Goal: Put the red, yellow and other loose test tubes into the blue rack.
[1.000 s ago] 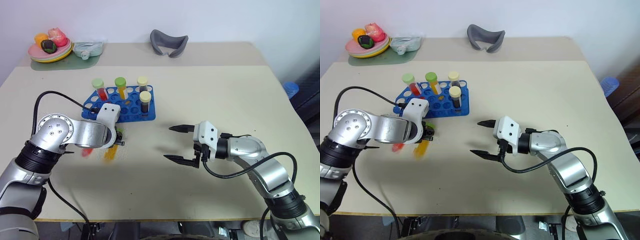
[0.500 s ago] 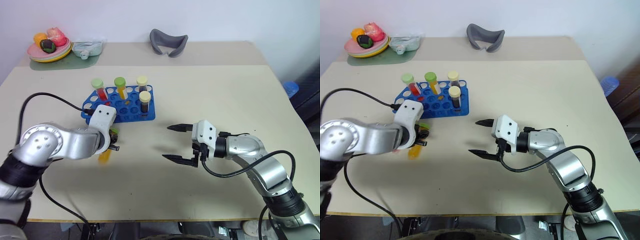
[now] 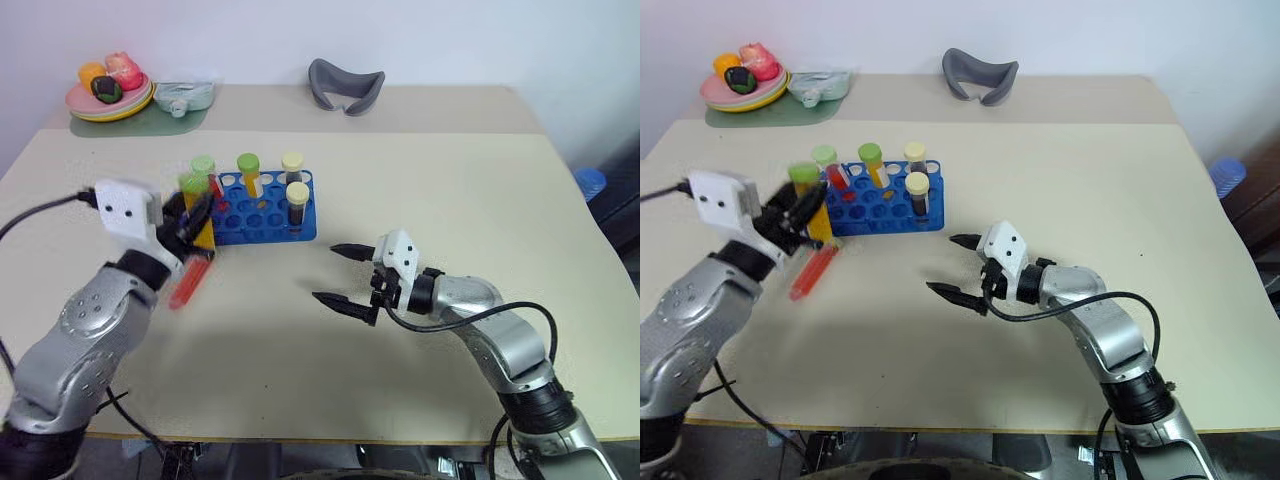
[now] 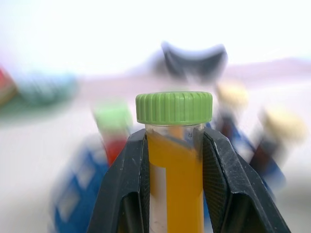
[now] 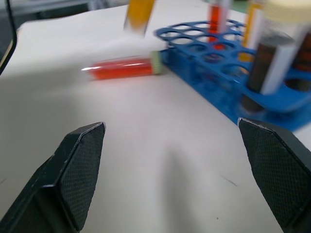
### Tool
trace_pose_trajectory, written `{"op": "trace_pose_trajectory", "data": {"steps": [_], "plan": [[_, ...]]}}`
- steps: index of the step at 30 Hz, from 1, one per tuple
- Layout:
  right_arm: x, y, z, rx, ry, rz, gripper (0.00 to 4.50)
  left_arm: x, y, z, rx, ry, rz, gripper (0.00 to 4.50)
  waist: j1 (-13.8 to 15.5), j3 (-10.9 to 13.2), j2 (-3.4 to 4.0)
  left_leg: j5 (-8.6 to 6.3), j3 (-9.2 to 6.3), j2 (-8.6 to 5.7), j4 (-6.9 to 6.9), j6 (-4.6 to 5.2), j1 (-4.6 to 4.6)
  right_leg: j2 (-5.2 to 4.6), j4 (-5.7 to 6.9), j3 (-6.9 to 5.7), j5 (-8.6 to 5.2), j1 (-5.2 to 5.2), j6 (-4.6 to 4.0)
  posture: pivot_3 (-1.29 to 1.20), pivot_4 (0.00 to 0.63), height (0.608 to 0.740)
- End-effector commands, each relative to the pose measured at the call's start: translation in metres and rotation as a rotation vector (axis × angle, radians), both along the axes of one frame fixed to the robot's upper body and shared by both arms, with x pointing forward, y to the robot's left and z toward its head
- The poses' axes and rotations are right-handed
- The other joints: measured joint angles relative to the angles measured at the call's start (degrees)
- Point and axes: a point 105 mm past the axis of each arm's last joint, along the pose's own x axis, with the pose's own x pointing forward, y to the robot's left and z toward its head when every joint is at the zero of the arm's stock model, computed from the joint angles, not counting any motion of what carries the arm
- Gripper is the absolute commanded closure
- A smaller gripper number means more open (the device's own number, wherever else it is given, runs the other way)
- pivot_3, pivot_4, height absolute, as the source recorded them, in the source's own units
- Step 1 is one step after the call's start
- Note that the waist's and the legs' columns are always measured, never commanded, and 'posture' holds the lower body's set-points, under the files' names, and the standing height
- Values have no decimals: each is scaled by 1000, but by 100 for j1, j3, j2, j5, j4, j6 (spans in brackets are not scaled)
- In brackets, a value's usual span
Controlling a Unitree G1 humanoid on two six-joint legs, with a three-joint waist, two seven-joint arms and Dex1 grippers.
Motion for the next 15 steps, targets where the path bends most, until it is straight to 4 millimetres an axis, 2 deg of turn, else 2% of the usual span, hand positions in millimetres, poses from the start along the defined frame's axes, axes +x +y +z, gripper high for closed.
{"op": "trace_pose_trajectory", "data": {"steps": [1,7,15], "plan": [[7,-3,4,64,-24,-101,0,6,-7,4,18,-95,13,3667,-4,0,1,0,0,1,0,0,-1,0,1,0,0,-3,0,0,150,740],[10,-7,0,151,9,-213,0,13,-22,-2,-22,-182,-57,3667,0,0,1,-1,0,3,-1,2,-2,2,8,0,0,-9,0,0,150,740],[9,-5,-2,139,18,-197,0,27,-39,0,-27,-249,-90,3667,3,0,0,-2,-2,2,1,5,0,2,9,-2,0,-6,1,0,150,740]]}}
